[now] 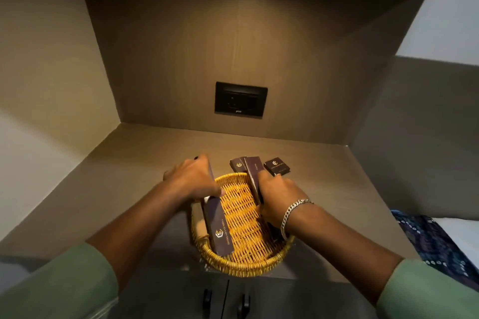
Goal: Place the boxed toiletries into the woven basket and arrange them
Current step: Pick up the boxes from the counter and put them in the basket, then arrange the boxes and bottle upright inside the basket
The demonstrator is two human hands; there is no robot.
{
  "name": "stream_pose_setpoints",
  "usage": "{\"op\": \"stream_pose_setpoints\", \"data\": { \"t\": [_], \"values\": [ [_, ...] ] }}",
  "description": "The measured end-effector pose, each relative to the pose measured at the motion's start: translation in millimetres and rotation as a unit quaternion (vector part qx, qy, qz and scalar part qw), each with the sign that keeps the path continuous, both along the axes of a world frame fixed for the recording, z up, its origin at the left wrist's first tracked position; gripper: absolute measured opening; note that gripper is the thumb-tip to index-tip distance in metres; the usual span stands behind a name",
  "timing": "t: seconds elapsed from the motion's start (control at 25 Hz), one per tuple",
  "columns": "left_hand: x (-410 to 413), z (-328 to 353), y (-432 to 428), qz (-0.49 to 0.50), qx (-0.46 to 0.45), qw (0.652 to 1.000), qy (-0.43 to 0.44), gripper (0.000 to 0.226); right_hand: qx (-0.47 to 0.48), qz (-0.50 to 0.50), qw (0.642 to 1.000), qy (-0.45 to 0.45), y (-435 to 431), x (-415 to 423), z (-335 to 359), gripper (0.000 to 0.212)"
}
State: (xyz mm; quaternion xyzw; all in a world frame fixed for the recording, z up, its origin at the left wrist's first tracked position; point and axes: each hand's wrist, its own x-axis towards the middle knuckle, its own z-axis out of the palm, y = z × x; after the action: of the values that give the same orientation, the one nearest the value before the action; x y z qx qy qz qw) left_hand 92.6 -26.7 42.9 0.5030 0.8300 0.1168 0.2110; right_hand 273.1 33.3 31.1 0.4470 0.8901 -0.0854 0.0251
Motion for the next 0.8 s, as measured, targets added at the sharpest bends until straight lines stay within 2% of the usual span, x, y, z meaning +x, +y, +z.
{"op": "stream_pose_setpoints", "data": {
  "t": [0.08, 0.16, 0.28, 0.36, 0.4, 0.48, 0.6, 0.68, 0.8],
  "values": [
    [-4, 2, 0, -0.012, -0.025, 1.0, 0.004, 0.086, -0.014, -0.006, 1.0, 0.007, -3, 1, 3, 0.048],
    [-5, 11, 7, 0.008, -0.003, 0.999, 0.049, 0.093, -0.017, -0.014, 0.999, 0.03, -4, 5, 10, 0.045],
    [0, 31, 38, 0.023, 0.154, 0.981, 0.116, 0.081, 0.067, -0.037, 0.99, 0.116, 23, 15, 33, 0.03],
    [5, 34, 64, -0.041, 0.213, 0.973, 0.081, 0.067, 0.097, -0.058, 0.979, 0.169, 58, 21, 43, 0.024],
    [8, 34, 78, -0.073, 0.207, 0.975, 0.041, 0.061, 0.091, -0.067, 0.978, 0.176, 76, 24, 43, 0.026],
    [10, 25, 102, -0.127, 0.141, 0.982, -0.014, 0.056, 0.043, -0.066, 0.987, 0.139, 106, 27, 30, 0.034],
    [7, 1, 125, -0.21, 0.003, 0.976, 0.051, 0.058, 0.007, 0.004, 1.0, 0.016, 133, 24, -3, 0.066],
    [2, -12, 131, -0.246, -0.043, 0.963, 0.104, 0.054, 0.006, 0.043, 0.999, -0.017, 143, 19, -20, 0.078],
    [-4, -19, 140, -0.277, -0.069, 0.95, 0.126, 0.05, 0.007, 0.06, 0.998, -0.018, 158, 11, -29, 0.067]
  ]
}}
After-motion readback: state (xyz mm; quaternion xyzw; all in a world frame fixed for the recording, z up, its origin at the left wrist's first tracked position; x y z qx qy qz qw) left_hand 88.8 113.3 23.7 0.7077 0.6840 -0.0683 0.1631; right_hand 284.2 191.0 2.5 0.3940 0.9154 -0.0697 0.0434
